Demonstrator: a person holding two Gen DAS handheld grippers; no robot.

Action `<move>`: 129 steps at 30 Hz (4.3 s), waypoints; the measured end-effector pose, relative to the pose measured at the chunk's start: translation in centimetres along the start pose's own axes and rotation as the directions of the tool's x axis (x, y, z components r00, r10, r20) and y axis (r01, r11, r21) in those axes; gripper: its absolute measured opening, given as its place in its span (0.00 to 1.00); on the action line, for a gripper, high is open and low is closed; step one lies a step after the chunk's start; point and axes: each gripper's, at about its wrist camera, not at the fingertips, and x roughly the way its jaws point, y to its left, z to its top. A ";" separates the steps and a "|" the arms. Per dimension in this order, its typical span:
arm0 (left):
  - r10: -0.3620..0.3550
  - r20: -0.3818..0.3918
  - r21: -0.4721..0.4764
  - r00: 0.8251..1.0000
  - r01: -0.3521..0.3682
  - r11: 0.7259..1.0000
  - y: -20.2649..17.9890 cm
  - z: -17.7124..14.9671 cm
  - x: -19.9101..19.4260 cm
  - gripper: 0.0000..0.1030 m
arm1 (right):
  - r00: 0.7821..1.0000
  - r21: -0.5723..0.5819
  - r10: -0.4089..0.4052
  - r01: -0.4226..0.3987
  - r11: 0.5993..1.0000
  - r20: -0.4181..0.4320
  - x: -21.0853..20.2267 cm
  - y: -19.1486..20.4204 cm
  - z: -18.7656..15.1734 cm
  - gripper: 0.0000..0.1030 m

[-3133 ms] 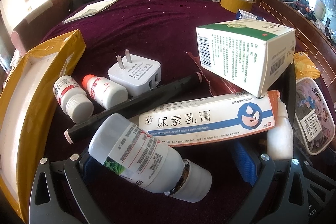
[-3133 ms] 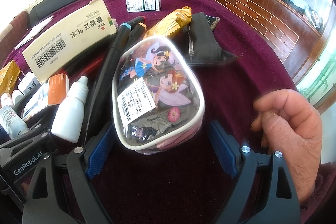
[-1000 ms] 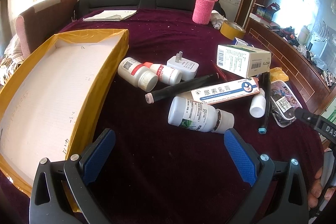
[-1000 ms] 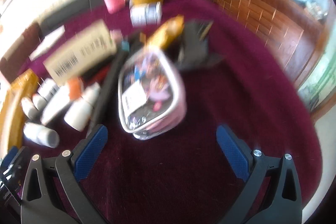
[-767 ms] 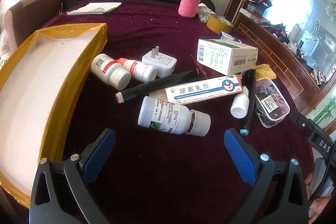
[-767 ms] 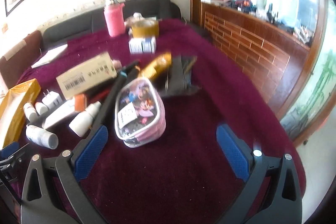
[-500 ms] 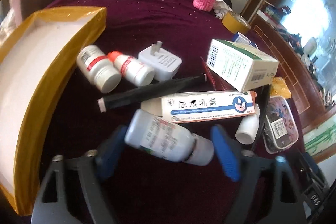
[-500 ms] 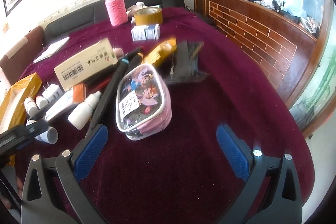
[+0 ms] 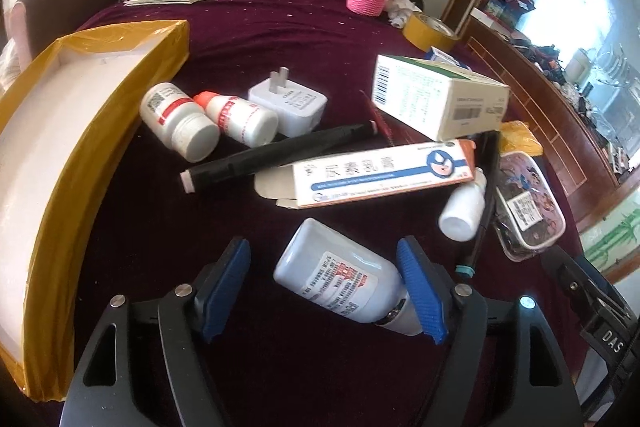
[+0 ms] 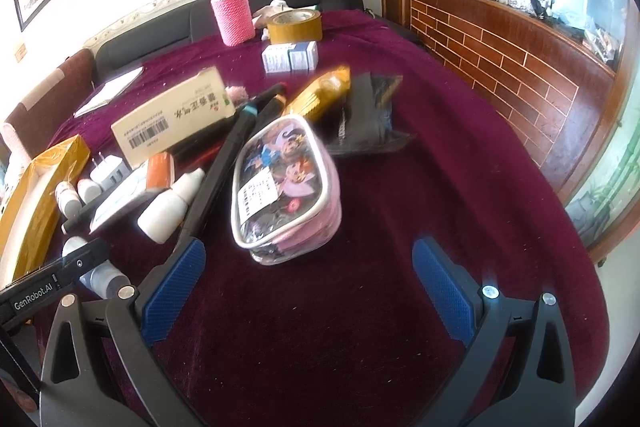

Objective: Organize objects
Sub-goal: 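Grasp large white bottle with left gripper while right gripper grasps red-label bottle, then carry both bottles over the yellow-edged tray and open both grippers to release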

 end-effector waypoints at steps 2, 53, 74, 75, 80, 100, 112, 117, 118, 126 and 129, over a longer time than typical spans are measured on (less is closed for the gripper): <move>-0.098 -0.036 0.056 0.995 0.100 0.993 -0.8 -0.5 -0.2 0.68 | 1.000 -0.004 0.005 -0.005 1.000 0.001 0.0 0.1 -0.1 1.00; -0.049 -0.145 0.747 0.988 0.142 0.650 -2.4 -2.9 -2.0 0.50 | 0.982 -0.026 0.172 -0.175 0.984 -0.077 -3.6 5.0 1.3 1.00; -0.249 0.096 0.114 0.964 0.238 0.965 10.0 -3.3 -13.4 0.24 | 0.912 -0.188 0.384 -0.406 0.894 -0.142 -2.6 13.1 4.7 1.00; -0.257 0.119 0.090 0.959 0.247 0.965 10.8 -3.5 -14.2 0.24 | 0.906 -0.227 0.394 -0.421 0.878 -0.158 -2.4 14.8 5.0 1.00; -0.275 0.182 0.045 0.944 0.272 0.961 13.8 -2.6 -15.3 0.24 | 0.866 -0.390 0.409 -0.496 0.776 -0.287 0.6 23.2 5.0 0.93; -0.230 0.226 -0.041 0.947 0.245 0.969 19.2 -2.7 -16.7 0.25 | 0.868 -0.452 0.214 -0.426 0.783 -0.447 10.6 28.7 3.9 0.31; -0.206 0.163 -0.118 0.965 0.226 0.967 20.9 7.4 -13.1 0.24 | 0.755 -0.195 0.495 -0.613 0.766 -0.430 5.2 27.4 9.1 0.31; -0.162 0.083 -0.252 0.983 0.178 0.951 23.8 12.4 -6.2 0.24 | 0.744 -0.096 0.511 -0.601 0.794 -0.430 8.8 31.5 9.1 0.31; -0.163 0.072 -0.274 0.984 0.176 0.946 24.3 12.9 -5.1 0.24 | 0.751 -0.084 0.506 -0.589 0.804 -0.425 10.0 32.0 9.4 0.31; -0.173 0.052 -0.338 0.984 0.180 0.924 25.3 14.5 0.6 0.24 | 0.788 -0.076 0.448 -0.523 0.849 -0.423 13.7 33.9 9.8 0.31; -0.163 0.068 -0.339 0.984 0.176 0.924 25.3 14.9 1.1 0.26 | 0.817 -0.116 0.410 -0.490 0.864 -0.406 14.2 34.2 10.1 0.31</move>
